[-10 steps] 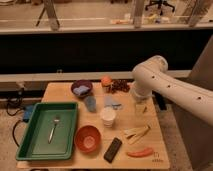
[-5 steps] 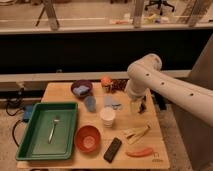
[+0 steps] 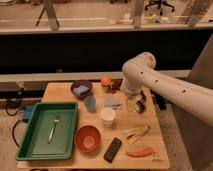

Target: Place towel in table surface

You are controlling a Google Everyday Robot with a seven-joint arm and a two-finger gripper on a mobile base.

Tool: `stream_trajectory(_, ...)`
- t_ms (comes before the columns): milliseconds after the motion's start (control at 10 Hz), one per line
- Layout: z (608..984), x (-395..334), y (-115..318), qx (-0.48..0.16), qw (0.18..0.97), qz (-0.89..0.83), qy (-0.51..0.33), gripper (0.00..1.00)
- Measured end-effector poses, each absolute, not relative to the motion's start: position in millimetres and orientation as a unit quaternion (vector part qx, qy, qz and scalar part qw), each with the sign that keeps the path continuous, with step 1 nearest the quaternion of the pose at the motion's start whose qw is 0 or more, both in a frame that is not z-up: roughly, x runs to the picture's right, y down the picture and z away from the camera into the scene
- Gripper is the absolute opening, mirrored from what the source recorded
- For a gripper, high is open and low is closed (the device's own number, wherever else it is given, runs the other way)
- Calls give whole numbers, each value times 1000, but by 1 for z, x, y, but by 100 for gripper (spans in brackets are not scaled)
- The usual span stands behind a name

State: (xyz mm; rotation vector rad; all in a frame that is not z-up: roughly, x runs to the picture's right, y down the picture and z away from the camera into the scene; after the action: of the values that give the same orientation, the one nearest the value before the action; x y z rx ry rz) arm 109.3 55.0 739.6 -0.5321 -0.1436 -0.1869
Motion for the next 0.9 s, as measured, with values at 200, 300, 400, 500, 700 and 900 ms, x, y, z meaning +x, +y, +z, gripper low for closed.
stream_trajectory(200, 743, 104, 53, -261, 957, -97, -75, 80)
stream_trajectory(300, 746, 103, 51, -260, 957, -99, -76, 80)
stream_trajectory(400, 748, 99, 48, -258, 957, -102, -78, 80)
stream_trajectory(500, 751, 96, 46, -258, 957, -104, -81, 80)
stream_trajectory(700, 755, 94, 44, -257, 957, -106, -85, 80)
stream_trajectory(900, 758, 91, 40, -255, 957, -109, -88, 80)
